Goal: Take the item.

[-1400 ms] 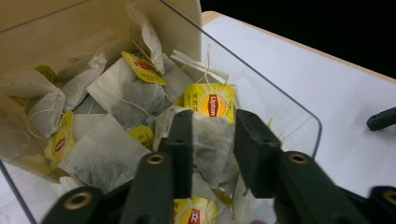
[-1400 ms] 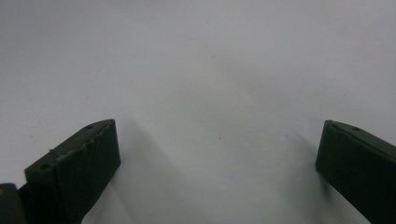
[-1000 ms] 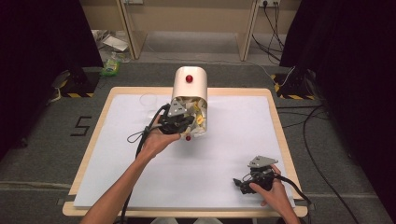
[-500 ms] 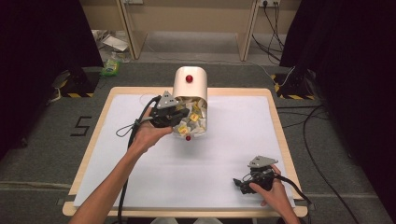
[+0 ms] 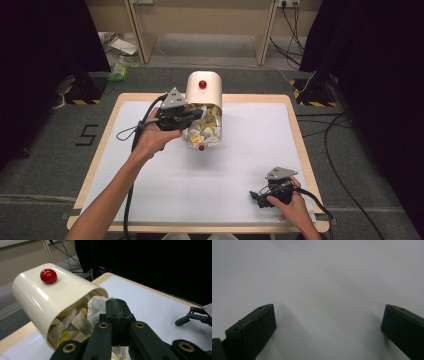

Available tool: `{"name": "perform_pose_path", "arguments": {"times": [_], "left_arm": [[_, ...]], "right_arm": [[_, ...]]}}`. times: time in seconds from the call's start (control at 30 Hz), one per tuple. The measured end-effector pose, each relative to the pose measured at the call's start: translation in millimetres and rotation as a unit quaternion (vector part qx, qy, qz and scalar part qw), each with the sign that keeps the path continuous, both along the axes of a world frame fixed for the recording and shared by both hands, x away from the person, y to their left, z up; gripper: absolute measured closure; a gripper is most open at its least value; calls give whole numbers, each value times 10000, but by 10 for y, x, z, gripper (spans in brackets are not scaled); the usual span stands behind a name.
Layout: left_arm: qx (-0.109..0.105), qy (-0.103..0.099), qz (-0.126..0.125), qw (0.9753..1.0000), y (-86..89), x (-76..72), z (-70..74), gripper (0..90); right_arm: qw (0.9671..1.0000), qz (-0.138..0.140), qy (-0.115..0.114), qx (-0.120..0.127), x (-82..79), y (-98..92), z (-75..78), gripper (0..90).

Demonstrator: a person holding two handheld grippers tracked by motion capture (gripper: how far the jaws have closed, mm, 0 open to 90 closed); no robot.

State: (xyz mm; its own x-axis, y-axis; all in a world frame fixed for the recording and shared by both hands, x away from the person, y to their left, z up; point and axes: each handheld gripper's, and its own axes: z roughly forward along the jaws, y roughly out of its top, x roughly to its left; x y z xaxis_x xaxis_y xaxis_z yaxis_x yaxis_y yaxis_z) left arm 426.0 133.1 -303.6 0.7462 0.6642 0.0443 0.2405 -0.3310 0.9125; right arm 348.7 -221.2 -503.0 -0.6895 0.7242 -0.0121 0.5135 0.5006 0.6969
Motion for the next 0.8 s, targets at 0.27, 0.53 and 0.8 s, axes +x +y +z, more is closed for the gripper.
{"name": "perform_pose_path", "arguments": {"times": [0.27, 0.53, 0.8], "left_arm": [[93, -208, 61, 9997, 165, -101, 189, 892], [7, -274, 230, 9994, 455, -160, 308, 892], [-32, -293, 536, 9981, 690, -112, 249, 892]], "right_arm": [[10000, -1, 1, 2, 0, 0, 0, 3], [10000, -1, -2, -2, 2, 0, -1, 3], [10000, -2, -2, -2, 2, 0, -1, 3]]}}
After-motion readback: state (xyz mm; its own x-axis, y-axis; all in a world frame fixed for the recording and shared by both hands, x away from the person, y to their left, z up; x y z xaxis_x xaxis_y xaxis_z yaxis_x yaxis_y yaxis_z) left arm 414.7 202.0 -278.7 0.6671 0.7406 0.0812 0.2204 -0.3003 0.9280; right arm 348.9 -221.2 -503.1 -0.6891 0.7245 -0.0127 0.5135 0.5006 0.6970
